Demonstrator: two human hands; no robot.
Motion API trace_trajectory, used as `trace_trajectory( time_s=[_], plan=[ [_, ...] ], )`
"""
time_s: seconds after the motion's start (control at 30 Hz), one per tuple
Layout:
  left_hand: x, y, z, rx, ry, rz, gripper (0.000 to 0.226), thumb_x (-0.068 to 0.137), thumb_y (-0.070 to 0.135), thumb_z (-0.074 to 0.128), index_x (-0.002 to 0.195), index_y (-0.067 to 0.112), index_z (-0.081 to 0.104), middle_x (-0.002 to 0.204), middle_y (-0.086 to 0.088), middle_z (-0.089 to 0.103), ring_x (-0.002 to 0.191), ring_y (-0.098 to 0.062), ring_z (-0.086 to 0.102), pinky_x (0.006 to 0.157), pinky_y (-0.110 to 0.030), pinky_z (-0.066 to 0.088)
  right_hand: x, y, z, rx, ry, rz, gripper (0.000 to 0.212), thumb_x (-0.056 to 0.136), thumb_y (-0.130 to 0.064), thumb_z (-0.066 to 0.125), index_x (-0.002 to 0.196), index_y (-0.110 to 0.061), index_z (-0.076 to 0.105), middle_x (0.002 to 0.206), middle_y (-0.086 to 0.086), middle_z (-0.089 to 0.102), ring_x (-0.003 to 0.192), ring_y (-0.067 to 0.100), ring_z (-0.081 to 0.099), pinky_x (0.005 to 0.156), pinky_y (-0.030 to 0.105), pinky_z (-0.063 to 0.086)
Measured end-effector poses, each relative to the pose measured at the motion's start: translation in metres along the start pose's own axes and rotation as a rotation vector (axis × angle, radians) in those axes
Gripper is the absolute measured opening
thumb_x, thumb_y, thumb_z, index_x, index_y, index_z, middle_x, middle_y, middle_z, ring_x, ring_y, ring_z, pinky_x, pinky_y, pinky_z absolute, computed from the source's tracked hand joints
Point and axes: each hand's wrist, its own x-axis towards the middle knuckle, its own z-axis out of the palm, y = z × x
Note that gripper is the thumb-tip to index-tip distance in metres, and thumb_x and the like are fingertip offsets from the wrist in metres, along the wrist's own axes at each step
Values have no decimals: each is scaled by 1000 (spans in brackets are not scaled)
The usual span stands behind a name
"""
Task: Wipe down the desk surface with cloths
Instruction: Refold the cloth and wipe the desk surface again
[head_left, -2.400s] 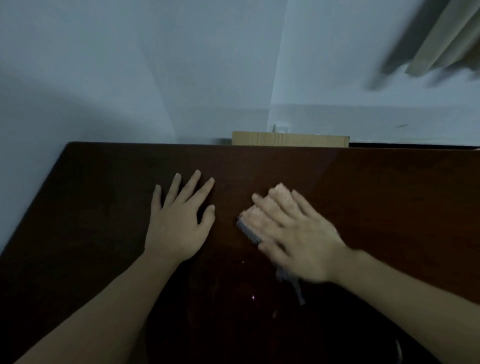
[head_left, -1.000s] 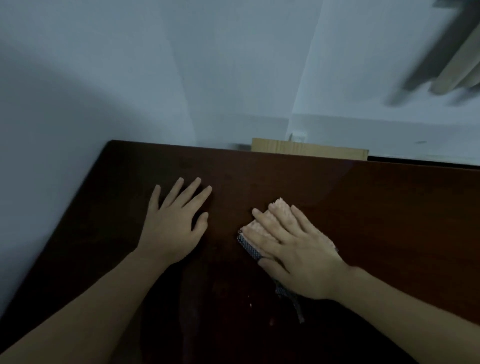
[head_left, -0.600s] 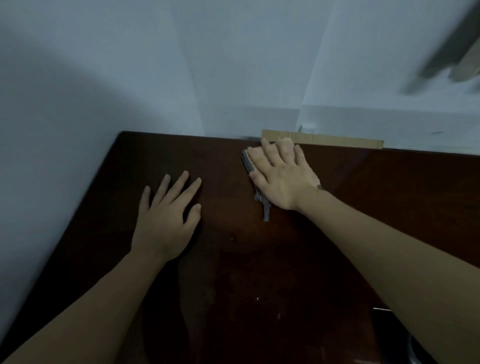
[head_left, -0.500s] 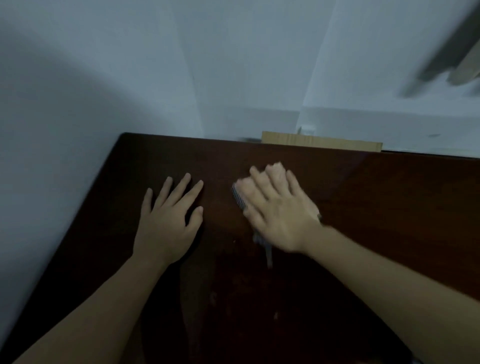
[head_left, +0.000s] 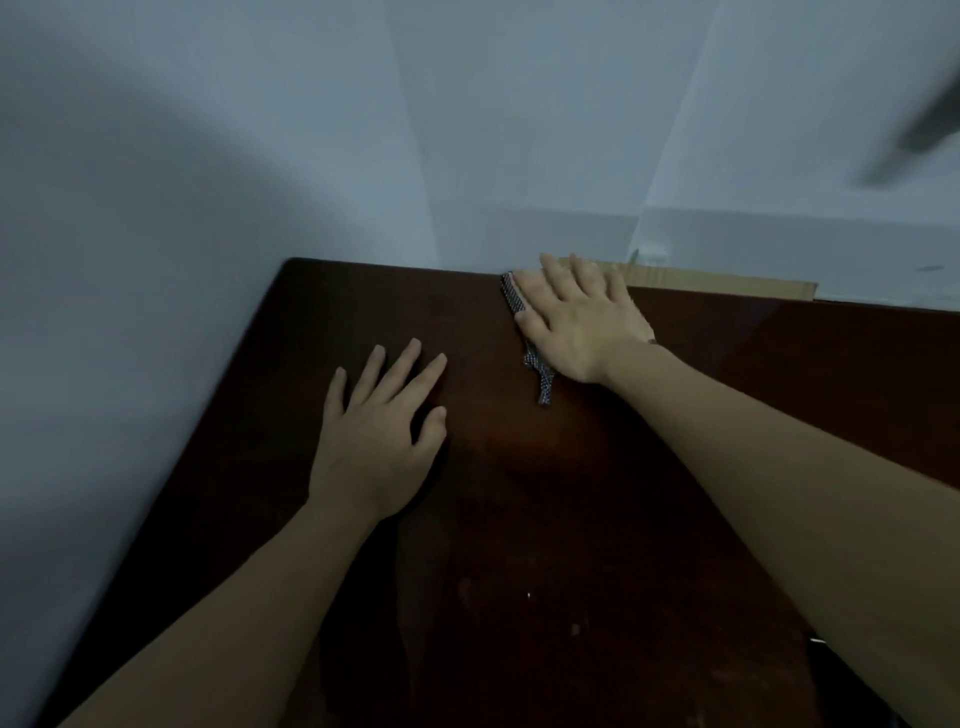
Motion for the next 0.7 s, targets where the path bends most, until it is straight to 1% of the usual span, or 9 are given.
trace_trajectory(
  time_s=[0.1,0.17,0.27,0.33,0.43,0.5,0.57,0.63,0.7],
  plan=[
    [1,0,0,0,3,3,64,94,56,20,157,46,19,168,17,7,155,-12,-3,124,-44,-6,-20,-15,6,-13,22,-51,59,106,-54,8,161,-39,-6,171,2,-11,156,30,-15,123,57,-9],
    [0,-1,0,4,2,4,65,94,56,19,157,45,19,168,16,6,155,-12,-3,124,-45,-6,-55,-27,16,-29,14,-142,61,103,-56,3,160,-39,-10,170,2,-14,155,30,-17,123,57,-9],
    [-1,-1,0,-13,22,17,68,91,58,15,157,44,23,167,15,10,156,-13,1,125,-45,-4,-105,-37,24,-31,-31,-251,67,95,-61,-7,159,-41,-13,169,-1,-17,154,28,-21,124,55,-9],
    [-2,-1,0,-29,20,21,69,90,59,15,157,44,24,167,15,11,156,-13,1,125,-45,-4,-115,-36,27,-16,-59,-271,70,90,-64,-10,157,-44,-14,168,-4,-19,153,24,-25,124,53,-12],
    [-1,-3,-1,-22,-7,15,68,91,58,17,158,43,22,168,15,10,156,-13,-1,124,-45,-6,-112,-32,22,59,-55,-284,74,87,-68,-10,157,-45,-12,167,-10,-20,152,18,-28,123,48,-16],
    [0,0,-6,-59,-24,13,69,91,58,19,158,42,23,168,15,10,156,-13,-1,124,-46,-6,-112,-23,17,123,-31,-258,76,87,-69,-9,159,-44,-6,167,-14,-16,153,14,-24,124,44,-16],
    [1,7,-13,-120,-26,46,67,93,57,23,158,42,23,168,15,11,156,-13,0,125,-47,-5,-112,-2,14,151,31,-178,79,87,-70,-7,160,-43,2,168,-16,-9,155,11,-16,125,45,-12],
    [1,23,-19,-129,-18,153,64,95,55,24,157,42,24,167,16,12,156,-11,1,126,-46,-5,-112,25,16,208,74,-79,82,87,-71,-2,161,-40,14,168,-16,2,156,10,-7,125,42,-8],
    [1,48,-22,-116,-38,266,60,99,50,28,158,41,21,167,17,9,155,-10,-1,126,-44,-6,-111,47,20,263,112,-17,79,91,-65,6,160,-33,25,168,-12,13,156,11,2,124,33,-5]
  ],
)
